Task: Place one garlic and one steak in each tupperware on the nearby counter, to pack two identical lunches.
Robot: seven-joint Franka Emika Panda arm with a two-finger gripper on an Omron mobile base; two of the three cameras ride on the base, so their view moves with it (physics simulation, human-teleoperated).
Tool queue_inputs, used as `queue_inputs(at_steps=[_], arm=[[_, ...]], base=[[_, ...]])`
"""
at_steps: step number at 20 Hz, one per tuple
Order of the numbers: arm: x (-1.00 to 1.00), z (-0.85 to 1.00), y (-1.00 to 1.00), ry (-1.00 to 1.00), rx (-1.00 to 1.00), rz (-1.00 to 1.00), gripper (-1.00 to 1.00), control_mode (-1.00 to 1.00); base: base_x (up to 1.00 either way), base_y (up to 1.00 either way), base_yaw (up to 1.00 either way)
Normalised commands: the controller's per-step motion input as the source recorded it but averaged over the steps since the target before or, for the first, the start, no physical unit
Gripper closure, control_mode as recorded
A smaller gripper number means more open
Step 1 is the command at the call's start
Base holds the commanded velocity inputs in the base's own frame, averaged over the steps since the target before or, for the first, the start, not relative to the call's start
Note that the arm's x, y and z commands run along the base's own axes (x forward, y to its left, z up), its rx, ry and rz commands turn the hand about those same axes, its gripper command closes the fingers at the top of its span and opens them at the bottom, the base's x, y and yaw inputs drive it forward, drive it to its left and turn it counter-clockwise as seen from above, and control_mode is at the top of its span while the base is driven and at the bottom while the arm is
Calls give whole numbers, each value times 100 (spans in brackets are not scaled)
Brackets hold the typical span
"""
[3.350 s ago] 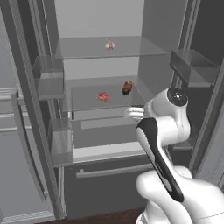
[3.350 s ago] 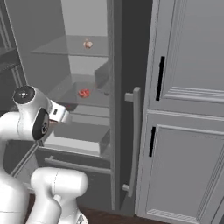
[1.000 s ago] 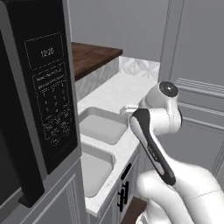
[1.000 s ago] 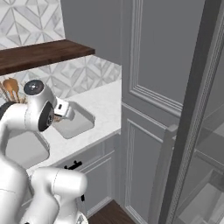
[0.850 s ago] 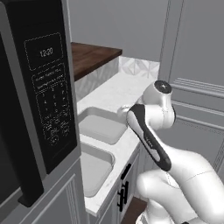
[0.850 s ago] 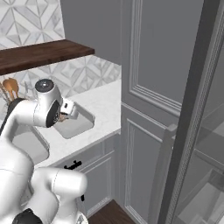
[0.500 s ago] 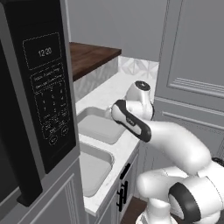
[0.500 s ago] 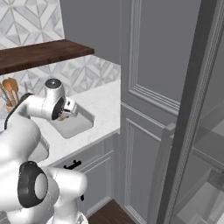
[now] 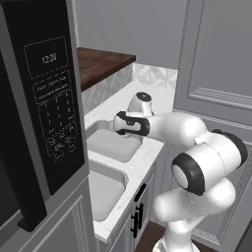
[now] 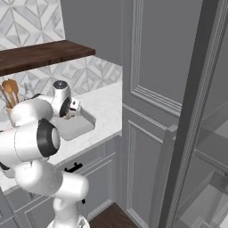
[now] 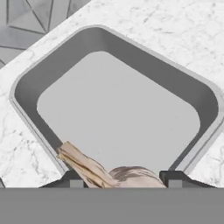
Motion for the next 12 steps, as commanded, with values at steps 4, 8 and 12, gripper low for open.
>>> queue_inputs(at_steps=[4, 8, 12], arm=[[64, -47, 26, 0, -4, 0, 100, -100], [54, -47, 23, 0, -5, 0, 100, -100], [38, -22, 14, 0, -2, 0, -100, -100]], base=[[0, 0, 0], [0, 0, 0], [0, 0, 0]])
